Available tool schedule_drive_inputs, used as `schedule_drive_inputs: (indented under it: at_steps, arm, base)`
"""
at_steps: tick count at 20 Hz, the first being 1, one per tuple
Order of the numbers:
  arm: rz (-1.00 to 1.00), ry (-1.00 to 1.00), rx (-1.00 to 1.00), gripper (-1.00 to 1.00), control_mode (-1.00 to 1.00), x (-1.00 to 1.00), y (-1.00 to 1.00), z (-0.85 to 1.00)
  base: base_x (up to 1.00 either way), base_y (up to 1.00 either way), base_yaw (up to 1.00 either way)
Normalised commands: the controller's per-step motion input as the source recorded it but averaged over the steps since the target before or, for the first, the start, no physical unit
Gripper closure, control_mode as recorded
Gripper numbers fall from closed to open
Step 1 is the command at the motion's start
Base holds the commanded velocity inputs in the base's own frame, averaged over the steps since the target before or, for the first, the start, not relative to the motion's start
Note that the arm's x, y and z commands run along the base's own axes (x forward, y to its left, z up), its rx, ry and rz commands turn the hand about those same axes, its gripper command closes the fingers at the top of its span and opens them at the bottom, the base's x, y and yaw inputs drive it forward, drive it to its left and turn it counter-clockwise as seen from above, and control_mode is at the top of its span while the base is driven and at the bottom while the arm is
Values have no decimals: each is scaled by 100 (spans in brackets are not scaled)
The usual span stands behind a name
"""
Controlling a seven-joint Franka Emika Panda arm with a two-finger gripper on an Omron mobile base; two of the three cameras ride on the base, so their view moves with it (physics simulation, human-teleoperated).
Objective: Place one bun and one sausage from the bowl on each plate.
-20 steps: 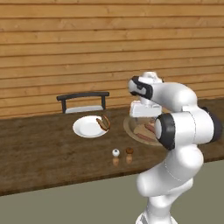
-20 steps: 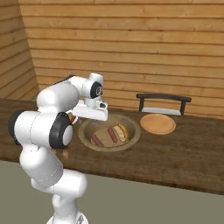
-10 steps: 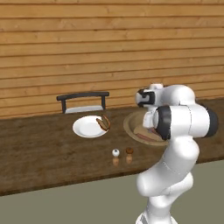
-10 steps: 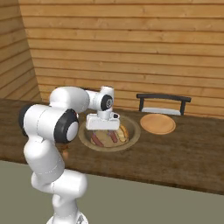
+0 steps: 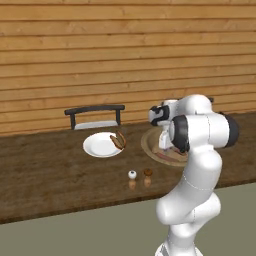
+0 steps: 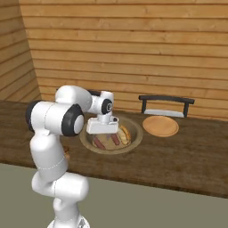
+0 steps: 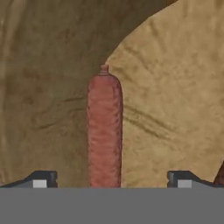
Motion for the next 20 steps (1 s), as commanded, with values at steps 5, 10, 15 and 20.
schedule_drive_inputs:
  at_steps: [5,10,15,20]
  arm:
    - [0,8,9,-100,-100,0,5,-49]
    - [0,0,8,-100,-100,-22,8,-54]
    - [0,5,8,-100,-100,-70,50,-69]
    - [0,7,8,-100,-100,-46,13,-99]
  base:
    - [0,0,0]
    - [0,0,0]
    - [0,0,0]
    - [0,0,0]
